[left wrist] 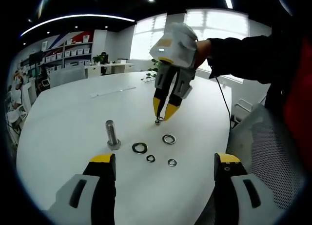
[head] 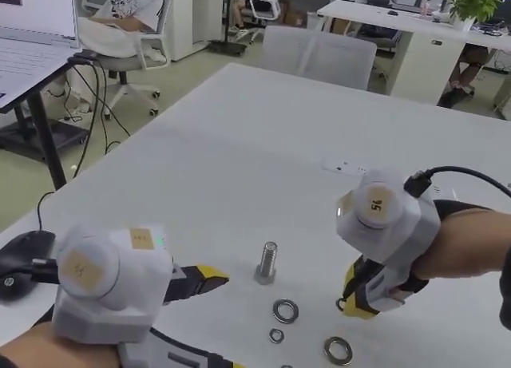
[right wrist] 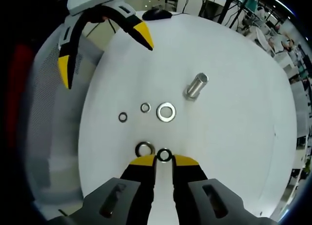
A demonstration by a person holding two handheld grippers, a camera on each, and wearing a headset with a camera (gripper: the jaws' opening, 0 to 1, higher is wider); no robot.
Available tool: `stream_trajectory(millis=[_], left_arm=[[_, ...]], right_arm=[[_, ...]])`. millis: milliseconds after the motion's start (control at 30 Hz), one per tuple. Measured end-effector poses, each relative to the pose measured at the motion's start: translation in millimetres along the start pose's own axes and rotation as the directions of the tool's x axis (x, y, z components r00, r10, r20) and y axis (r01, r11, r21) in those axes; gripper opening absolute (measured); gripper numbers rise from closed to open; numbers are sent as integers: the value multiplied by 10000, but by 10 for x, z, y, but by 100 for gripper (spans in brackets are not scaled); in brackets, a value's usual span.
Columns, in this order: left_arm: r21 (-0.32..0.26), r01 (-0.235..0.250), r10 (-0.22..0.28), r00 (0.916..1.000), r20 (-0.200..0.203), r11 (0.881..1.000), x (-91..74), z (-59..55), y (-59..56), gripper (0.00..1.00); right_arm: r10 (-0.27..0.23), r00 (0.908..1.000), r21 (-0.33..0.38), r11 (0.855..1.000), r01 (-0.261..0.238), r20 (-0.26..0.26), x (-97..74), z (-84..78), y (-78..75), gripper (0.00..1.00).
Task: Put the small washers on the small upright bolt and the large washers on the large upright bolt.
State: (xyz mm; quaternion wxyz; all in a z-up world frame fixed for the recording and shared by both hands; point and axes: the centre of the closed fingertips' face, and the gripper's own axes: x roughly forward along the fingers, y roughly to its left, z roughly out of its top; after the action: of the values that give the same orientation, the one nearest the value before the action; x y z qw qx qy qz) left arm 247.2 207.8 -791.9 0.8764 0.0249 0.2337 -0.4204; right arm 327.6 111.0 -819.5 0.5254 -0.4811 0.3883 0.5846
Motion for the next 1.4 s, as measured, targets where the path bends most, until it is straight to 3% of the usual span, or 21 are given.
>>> stream_trajectory(millis=[500,867,1400], left_arm=[[50,118,-117,9999,-86,9999,0,-2,-21,82],[67,178,-177,9997,-146,9998,0,-5,-27,82],[4,93,-93,9998,-153,10000,-1,-16,-6,82]], right_arm=[[-340,9994,372,9987,342,-44,-268,-230,71,14],[-693,9975,834,9940,703,-149,-380,-416,-45,14],[-903,9959,983,9911,897,13,-363,-362,-227,14]])
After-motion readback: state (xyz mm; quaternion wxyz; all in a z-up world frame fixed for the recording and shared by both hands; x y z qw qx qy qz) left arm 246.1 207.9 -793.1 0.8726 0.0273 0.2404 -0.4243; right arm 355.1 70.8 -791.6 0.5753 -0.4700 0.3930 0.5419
